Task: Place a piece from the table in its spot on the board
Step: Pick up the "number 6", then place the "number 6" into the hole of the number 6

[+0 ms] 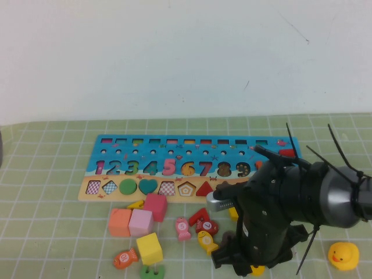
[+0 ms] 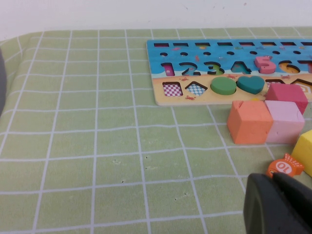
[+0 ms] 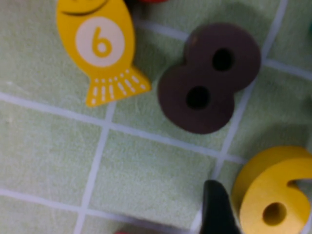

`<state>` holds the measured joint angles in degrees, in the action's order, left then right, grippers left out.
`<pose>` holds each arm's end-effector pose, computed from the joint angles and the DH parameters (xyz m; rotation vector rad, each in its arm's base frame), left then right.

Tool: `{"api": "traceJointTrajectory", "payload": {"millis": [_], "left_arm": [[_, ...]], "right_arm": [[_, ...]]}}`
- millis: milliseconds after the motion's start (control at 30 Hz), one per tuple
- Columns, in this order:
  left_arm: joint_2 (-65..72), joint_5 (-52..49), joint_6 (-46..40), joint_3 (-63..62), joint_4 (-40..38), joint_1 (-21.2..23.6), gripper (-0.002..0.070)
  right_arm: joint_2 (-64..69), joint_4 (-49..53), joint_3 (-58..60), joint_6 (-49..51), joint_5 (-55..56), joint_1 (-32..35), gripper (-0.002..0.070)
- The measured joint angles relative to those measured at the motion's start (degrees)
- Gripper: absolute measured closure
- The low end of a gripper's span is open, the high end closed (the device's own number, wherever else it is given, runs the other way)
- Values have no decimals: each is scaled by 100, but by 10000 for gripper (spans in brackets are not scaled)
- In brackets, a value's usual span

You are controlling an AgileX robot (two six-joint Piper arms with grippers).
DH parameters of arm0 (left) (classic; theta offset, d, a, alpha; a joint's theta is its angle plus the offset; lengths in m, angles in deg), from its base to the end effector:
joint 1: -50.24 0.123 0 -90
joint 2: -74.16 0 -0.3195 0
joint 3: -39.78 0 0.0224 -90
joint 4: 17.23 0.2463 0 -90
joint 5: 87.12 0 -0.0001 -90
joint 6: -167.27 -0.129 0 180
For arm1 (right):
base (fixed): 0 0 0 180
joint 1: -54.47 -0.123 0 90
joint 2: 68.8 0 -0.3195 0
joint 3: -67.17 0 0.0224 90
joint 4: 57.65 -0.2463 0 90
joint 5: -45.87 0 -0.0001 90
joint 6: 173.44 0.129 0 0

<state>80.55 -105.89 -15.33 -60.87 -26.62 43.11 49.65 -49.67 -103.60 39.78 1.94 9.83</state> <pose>0.0500 -0.0131 0.1673 0.0505 1.8241 -0.2134 0.2792 0.2582 0.1441 -0.4319 2.9310 0.0165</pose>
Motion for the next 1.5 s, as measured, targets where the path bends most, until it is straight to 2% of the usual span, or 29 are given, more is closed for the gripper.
{"api": "traceJointTrajectory", "payload": {"millis": [200,400,600,967,1233,1500], "left_arm": [[0,0,0,0,0,0,676],[0,0,0,0,0,0,676],[0,0,0,0,0,0,676],[0,0,0,0,0,0,676],[0,0,0,0,0,0,676],[0,0,0,0,0,0,676]], "right_arm": [[49,-14,0,-11,0,0,292],[49,-14,0,-18,11,0,400],[49,-53,-387,-151,-331,0,400],[282,-124,-2292,-1151,-1166,0,400],[1599,-124,-4365,-1316,-2113,0,400],[2910,-377,-6595,-1246,-2580,150,400]]}}
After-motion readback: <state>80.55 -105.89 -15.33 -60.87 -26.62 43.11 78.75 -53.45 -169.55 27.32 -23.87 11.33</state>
